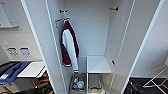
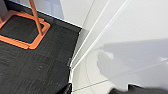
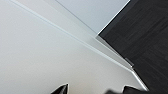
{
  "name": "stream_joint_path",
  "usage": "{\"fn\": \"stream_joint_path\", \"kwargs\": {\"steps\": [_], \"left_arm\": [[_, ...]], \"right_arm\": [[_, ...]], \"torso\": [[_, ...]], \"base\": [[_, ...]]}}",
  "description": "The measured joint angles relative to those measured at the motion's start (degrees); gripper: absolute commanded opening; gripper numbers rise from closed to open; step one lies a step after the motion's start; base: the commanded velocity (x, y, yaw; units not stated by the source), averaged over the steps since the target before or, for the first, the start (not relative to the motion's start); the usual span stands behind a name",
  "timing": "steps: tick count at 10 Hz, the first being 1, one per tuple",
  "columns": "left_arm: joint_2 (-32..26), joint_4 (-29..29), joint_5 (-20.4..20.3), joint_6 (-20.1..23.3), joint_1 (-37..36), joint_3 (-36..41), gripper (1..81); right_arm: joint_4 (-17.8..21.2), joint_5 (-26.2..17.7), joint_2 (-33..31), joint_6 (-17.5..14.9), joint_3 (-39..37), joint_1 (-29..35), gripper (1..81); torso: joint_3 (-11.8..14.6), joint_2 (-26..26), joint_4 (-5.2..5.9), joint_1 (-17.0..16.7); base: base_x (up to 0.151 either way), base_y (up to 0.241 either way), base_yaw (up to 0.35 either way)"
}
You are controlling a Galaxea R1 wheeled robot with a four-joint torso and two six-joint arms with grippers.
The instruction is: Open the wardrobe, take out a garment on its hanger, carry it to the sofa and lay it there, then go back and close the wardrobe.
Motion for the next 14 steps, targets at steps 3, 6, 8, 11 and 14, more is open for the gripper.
{"fn": "stream_joint_path", "kwargs": {"steps": [3, 6, 8, 11, 14], "left_arm": [[13.5, 0.6, -0.7, 0.1, 0.0, -3.2, 81.1], [21.4, 3.0, 1.6, 0.3, 6.0, -5.7, 81.1], [20.4, 6.7, 1.9, 0.6, 10.8, -8.0, 81.1], [18.3, 14.7, -3.0, 1.1, 24.6, -8.5, 81.1], [21.2, 23.6, -8.1, 1.1, 39.1, -13.1, 81.1]], "right_arm": [[-2.0, -0.5, 4.6, -0.8, 5.3, -5.9, 81.1], [-7.6, -0.4, 7.1, -0.8, 4.6, -8.7, 81.1], [-12.2, -2.7, 6.1, -0.8, -0.3, -15.0, 81.1], [-21.9, -3.7, 8.8, -0.9, -6.0, -24.0, 81.1], [-31.9, -3.1, 14.9, -1.0, -17.2, -34.1, 81.1]], "torso": [[0.0, 0.0, 0.0, 0.0], [0.0, 0.0, 0.0, 0.1], [0.0, 0.0, 0.0, 0.1], [0.0, 0.0, 0.0, 0.1], [0.0, 0.0, 0.0, 0.0]], "base": [[0.0, 0.0, 0.0], [0.0, 0.0, 0.0], [0.0, 0.0, 0.0], [0.0, 0.0, 0.0], [0.0, 0.0, 0.0]]}}
